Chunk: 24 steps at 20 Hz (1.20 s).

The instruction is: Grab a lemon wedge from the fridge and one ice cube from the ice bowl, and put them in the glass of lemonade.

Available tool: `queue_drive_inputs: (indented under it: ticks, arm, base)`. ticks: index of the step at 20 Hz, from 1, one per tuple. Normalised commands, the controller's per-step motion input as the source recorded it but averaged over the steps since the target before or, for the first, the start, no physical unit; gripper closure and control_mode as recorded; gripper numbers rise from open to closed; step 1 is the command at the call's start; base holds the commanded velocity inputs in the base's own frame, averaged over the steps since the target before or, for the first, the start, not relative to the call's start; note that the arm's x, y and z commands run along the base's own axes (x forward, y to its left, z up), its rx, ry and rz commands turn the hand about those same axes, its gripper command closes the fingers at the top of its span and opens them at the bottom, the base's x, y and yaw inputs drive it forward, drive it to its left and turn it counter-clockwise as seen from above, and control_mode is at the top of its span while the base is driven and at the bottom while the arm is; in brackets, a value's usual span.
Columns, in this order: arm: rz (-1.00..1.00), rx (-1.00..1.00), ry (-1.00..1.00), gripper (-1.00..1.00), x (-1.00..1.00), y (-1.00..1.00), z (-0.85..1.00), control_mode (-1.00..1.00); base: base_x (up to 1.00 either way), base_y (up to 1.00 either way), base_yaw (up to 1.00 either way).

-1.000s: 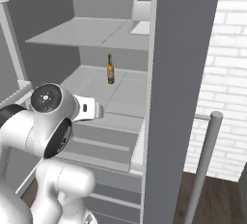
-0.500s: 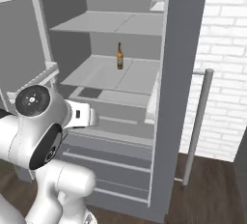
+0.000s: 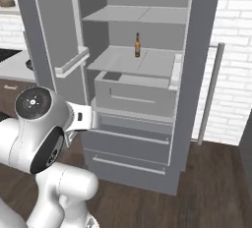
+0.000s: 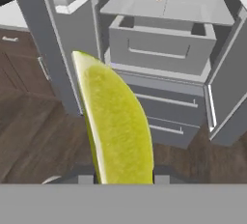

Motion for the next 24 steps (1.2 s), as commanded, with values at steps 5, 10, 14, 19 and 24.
queue_drive_inputs:
  ticks: [5,10,14,19,24]
  arm:
    - [0.0,0.0,0.0,1.0,0.0,0.0,0.0,1.0]
    - [0.0,0.0,0.0,1.0,0.0,0.0,0.0,1.0]
    - [0.0,0.0,0.0,1.0,0.0,0.0,0.0,1.0]
    - [0.0,0.0,0.0,1.0,0.0,0.0,0.0,1.0]
    - [0.0,0.0,0.0,1.0,0.0,0.0,0.0,1.0]
  base:
    - [-0.06,0.96,-0.01]
    - [0.04,1.0,-0.05]
    - [0.13,1.0,-0.09]
    - [-0.06,0.88,-0.09]
    - [-0.11,0.97,0.08]
